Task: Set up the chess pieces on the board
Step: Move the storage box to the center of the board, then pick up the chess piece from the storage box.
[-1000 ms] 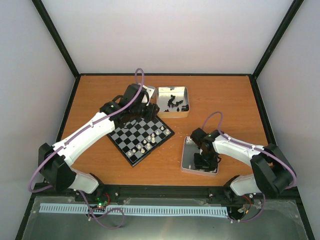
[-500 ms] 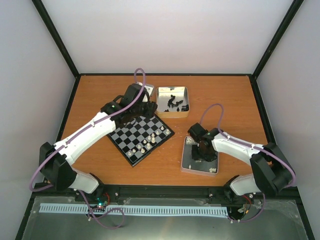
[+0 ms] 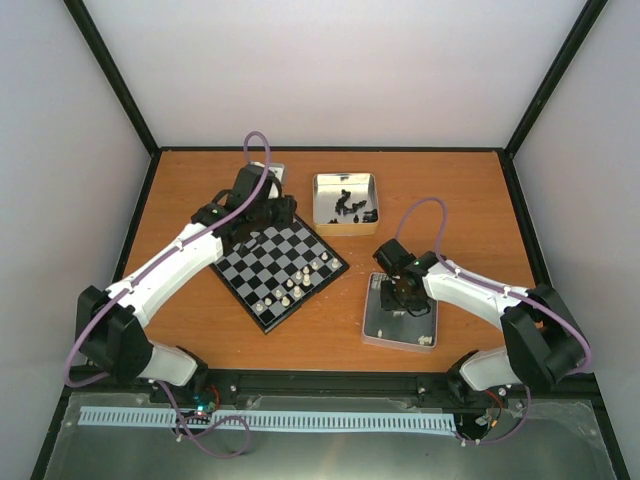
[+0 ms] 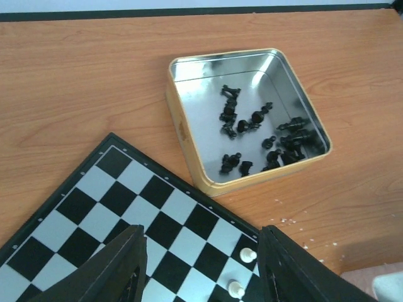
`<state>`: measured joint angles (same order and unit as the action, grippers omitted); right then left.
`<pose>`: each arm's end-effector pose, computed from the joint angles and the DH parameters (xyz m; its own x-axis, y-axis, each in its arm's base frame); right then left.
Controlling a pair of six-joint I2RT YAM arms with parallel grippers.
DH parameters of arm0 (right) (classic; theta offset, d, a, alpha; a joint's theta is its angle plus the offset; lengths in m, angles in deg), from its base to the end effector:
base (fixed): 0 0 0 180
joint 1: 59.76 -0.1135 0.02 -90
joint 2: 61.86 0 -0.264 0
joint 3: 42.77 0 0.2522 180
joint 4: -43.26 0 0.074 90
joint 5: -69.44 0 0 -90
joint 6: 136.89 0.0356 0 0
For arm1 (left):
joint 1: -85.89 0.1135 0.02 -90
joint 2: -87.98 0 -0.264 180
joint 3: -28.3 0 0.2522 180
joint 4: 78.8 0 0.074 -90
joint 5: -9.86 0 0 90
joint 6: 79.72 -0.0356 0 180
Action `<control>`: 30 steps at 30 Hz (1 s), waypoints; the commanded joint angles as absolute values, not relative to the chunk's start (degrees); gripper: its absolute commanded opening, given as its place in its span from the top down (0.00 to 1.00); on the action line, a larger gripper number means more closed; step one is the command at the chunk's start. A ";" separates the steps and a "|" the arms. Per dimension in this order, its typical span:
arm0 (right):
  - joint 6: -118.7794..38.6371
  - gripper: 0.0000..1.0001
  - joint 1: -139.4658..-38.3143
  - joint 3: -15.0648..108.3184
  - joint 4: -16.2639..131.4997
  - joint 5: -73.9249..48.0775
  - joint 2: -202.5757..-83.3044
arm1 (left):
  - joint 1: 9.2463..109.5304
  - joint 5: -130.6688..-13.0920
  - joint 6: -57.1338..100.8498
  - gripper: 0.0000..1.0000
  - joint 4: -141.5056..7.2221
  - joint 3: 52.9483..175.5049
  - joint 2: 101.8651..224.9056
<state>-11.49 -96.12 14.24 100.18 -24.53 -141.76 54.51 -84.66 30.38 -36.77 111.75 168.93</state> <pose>0.1830 0.1317 0.1675 -0.9830 -0.0060 -0.1837 -0.0149 0.9988 0.0469 0.2703 -0.1616 0.3155 -0.6708 0.0079 -0.7416 0.2520 0.9429 -0.2180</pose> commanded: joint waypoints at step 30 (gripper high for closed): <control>-5.65 0.47 -93.35 18.00 104.77 -26.55 -148.67 | 54.60 -79.90 33.48 0.50 -39.32 102.08 157.95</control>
